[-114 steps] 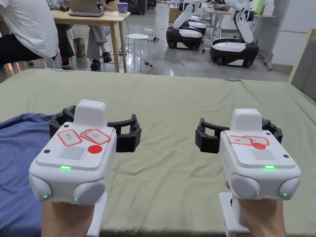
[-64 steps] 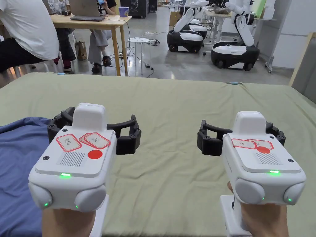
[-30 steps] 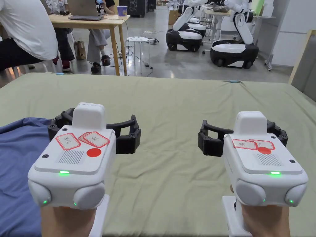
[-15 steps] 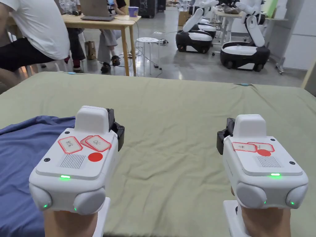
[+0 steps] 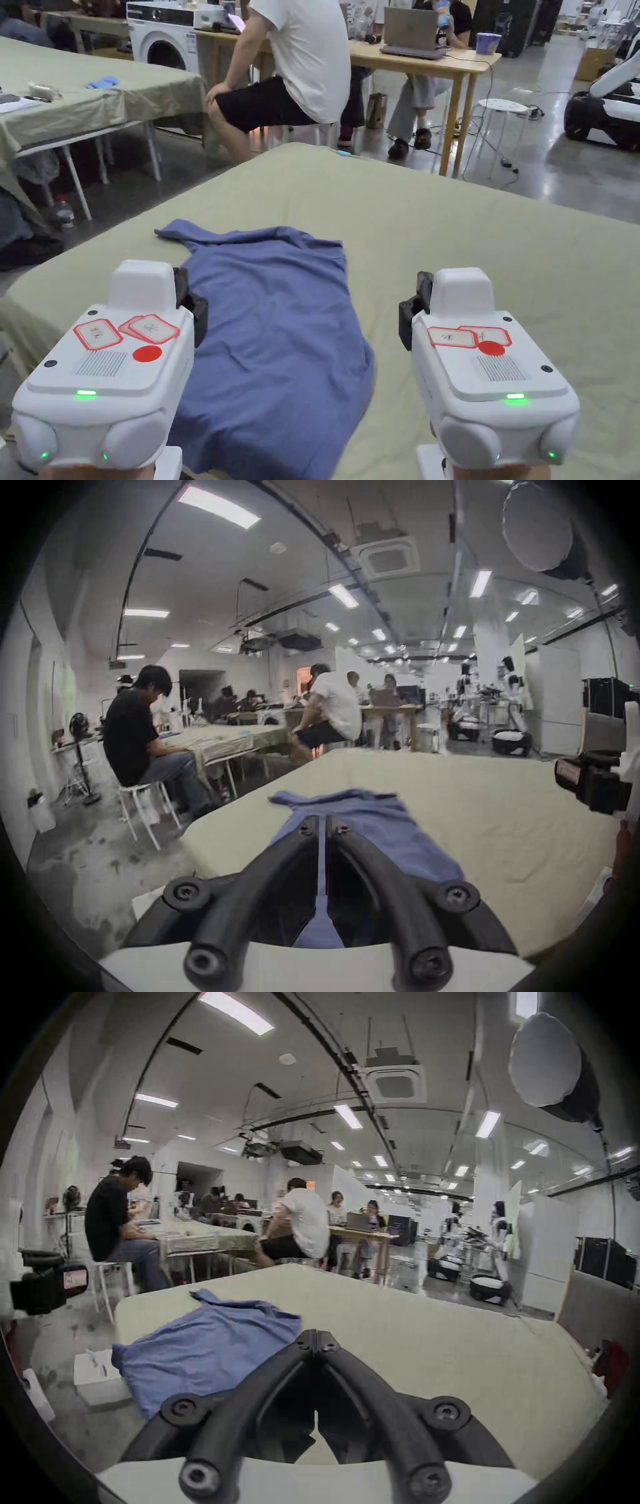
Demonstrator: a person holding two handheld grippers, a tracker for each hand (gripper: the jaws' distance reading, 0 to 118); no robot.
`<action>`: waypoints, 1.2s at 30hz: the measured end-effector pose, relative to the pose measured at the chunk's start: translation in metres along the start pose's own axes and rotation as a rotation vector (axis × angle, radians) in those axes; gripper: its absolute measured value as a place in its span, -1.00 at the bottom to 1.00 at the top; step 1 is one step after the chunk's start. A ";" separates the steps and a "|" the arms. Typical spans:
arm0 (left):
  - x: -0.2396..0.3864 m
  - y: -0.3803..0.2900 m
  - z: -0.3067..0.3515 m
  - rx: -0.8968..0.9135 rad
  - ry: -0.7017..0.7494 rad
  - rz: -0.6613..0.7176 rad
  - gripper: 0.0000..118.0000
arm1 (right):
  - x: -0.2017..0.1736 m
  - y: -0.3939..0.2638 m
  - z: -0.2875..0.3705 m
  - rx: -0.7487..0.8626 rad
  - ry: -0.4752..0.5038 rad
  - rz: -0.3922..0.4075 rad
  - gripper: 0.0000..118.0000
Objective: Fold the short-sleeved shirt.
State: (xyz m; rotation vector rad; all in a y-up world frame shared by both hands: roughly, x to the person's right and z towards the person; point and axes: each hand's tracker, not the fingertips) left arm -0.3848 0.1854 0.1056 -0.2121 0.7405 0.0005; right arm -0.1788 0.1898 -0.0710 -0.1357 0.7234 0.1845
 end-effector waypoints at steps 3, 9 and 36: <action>0.008 -0.008 -0.032 -0.066 -0.068 0.003 -0.96 | -0.003 -0.010 -0.022 -0.024 0.018 0.003 -1.00; 0.079 -0.010 -0.202 -0.391 -0.255 -0.089 -0.96 | 0.010 -0.032 -0.075 -0.122 0.019 -0.004 -1.00; 0.191 0.020 -0.383 -0.486 -0.410 -0.070 -1.00 | 0.136 -0.091 -0.094 -0.225 -0.164 -0.065 -1.00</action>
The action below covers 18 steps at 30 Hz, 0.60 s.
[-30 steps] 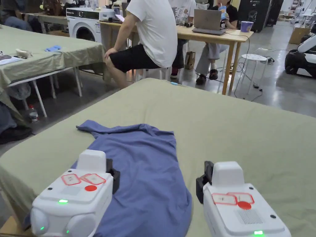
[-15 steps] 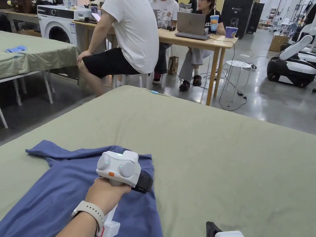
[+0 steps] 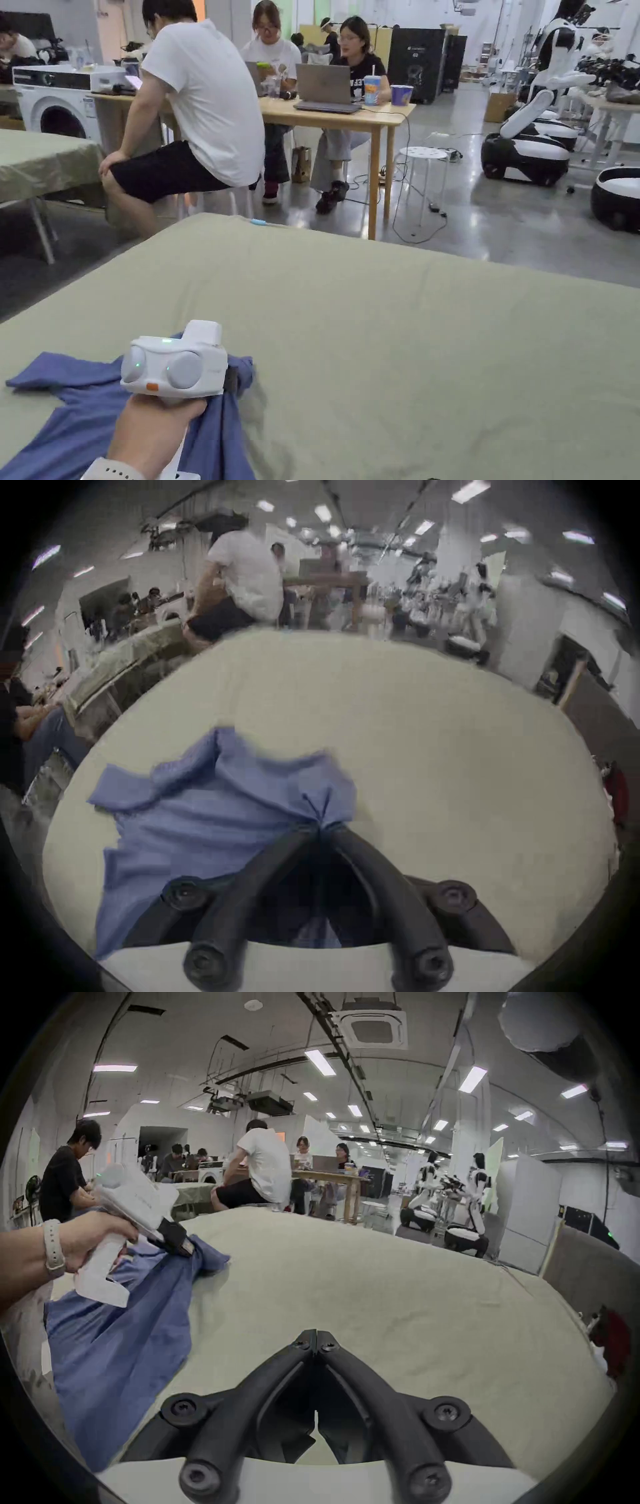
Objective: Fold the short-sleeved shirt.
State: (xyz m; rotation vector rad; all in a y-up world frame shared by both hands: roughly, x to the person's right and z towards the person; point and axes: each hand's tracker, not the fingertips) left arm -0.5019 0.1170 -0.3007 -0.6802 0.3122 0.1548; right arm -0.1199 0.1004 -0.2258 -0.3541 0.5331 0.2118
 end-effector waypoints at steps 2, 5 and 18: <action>0.038 0.016 0.029 0.055 -0.094 -0.056 -1.00 | 0.023 0.001 0.020 0.016 -0.045 -0.016 -1.00; 0.116 0.039 0.061 0.141 -0.217 -0.111 -1.00 | 0.061 0.001 0.053 0.022 -0.131 -0.033 -1.00; 0.534 -0.019 0.108 0.096 -0.765 -0.484 -1.00 | 0.238 -0.055 0.196 -0.025 -0.532 -0.120 -1.00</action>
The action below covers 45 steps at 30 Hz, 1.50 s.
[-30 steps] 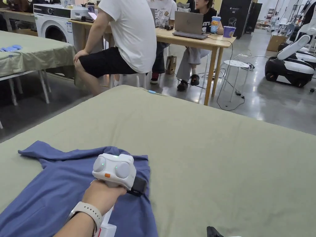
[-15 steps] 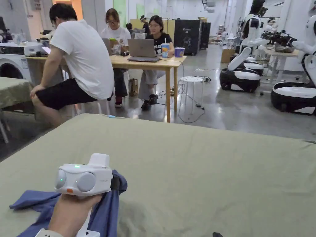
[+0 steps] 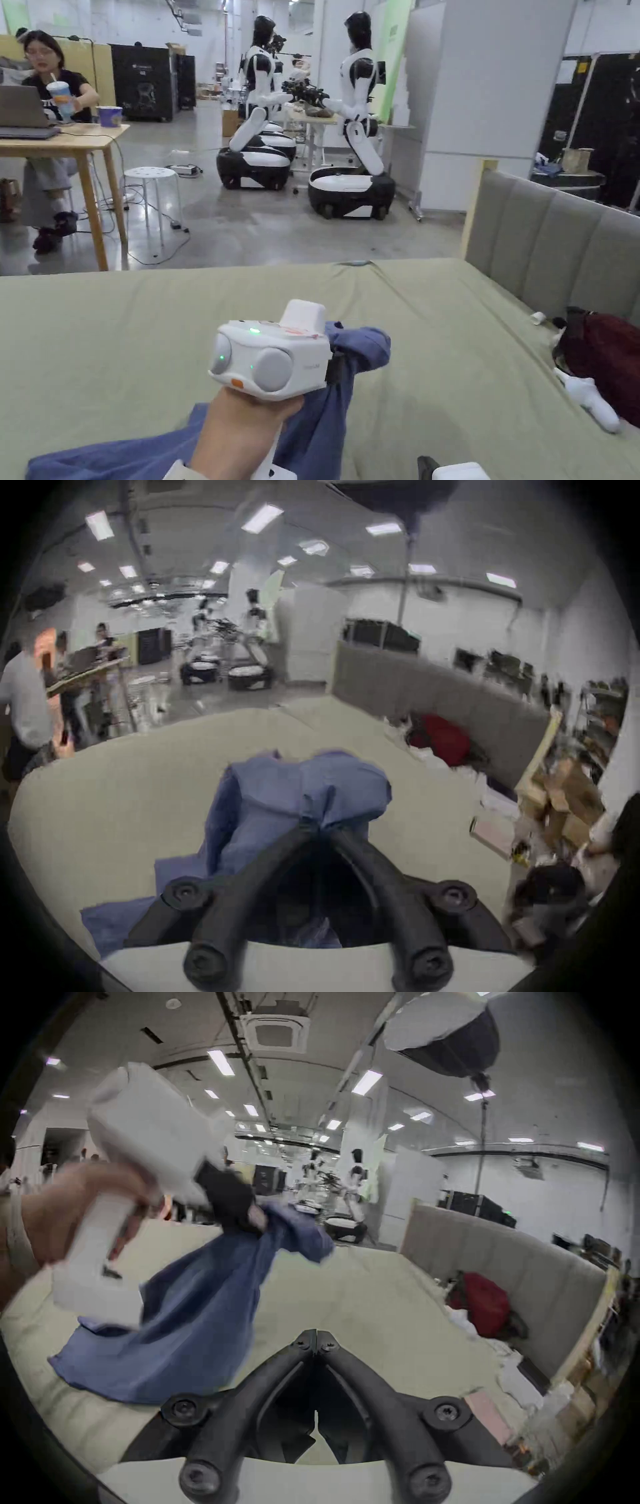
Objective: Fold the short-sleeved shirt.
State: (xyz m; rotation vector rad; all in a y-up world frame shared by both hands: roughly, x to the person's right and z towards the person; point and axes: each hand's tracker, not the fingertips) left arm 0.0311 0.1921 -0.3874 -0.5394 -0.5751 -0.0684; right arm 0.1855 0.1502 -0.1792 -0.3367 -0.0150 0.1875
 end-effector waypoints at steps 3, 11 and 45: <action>0.038 -0.048 -0.082 -0.170 0.014 -0.056 -1.00 | 0.031 -0.015 0.000 -0.027 -0.050 -0.028 -1.00; 0.048 -0.099 -0.124 -0.216 0.051 0.031 -0.76 | 0.058 -0.027 0.001 -0.065 -0.075 -0.063 -1.00; -0.204 -0.157 0.228 -0.171 0.470 0.371 -1.00 | -0.082 0.016 0.030 0.023 0.207 0.018 -1.00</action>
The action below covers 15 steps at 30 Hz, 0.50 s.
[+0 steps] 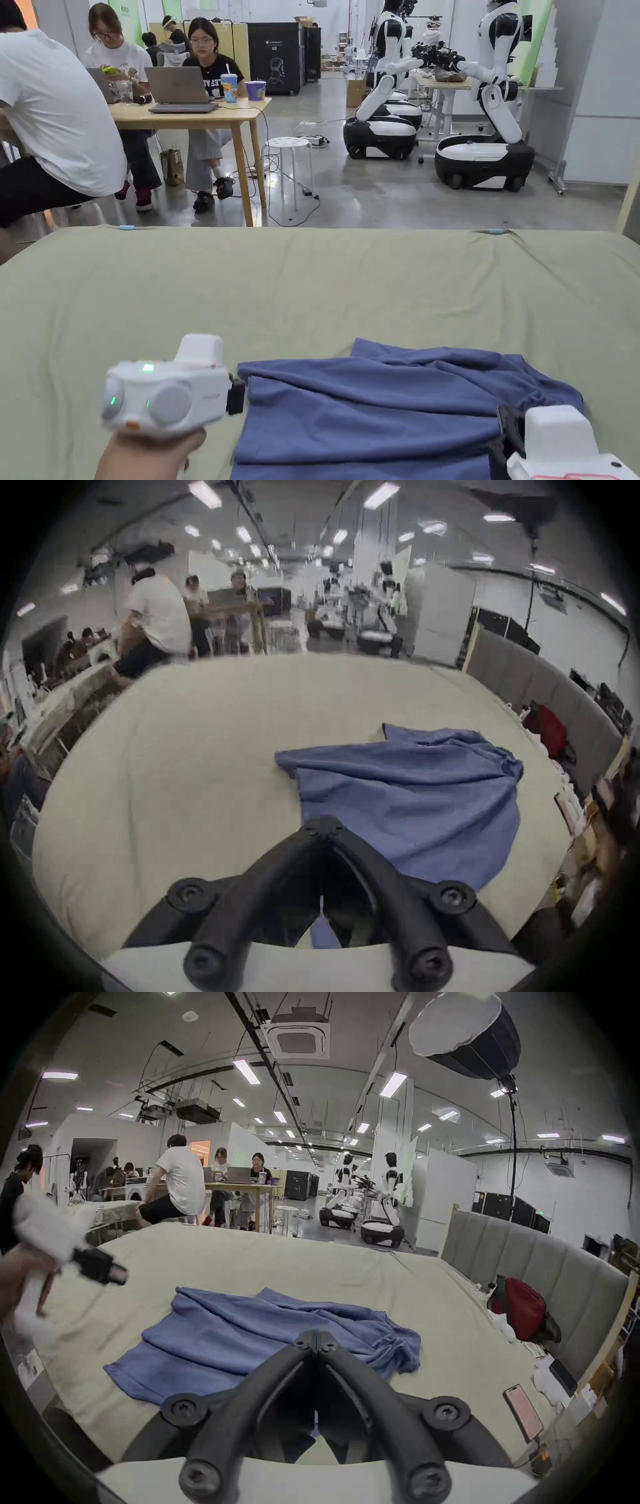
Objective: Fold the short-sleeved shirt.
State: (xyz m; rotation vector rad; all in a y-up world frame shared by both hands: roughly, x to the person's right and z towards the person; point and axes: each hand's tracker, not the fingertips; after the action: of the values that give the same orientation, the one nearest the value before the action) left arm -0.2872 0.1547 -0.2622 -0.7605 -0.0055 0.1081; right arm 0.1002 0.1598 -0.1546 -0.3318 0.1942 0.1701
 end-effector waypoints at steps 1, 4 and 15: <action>-0.006 0.021 -0.024 -0.056 -0.038 0.023 -1.00 | 0.003 -0.002 -0.004 -0.009 -0.006 0.003 -1.00; -0.026 0.073 -0.096 -0.263 -0.068 0.124 -1.00 | 0.014 -0.011 -0.020 -0.038 -0.021 -0.006 -1.00; -0.042 0.103 -0.208 -0.359 0.121 0.223 0.45 | 0.059 -0.041 -0.065 -0.127 -0.080 -0.047 -1.00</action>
State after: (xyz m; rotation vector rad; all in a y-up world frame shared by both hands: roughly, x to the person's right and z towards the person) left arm -0.3296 0.0811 -0.4823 -1.1249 0.1796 0.2781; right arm 0.1552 0.1073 -0.2149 -0.4548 0.0962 0.1496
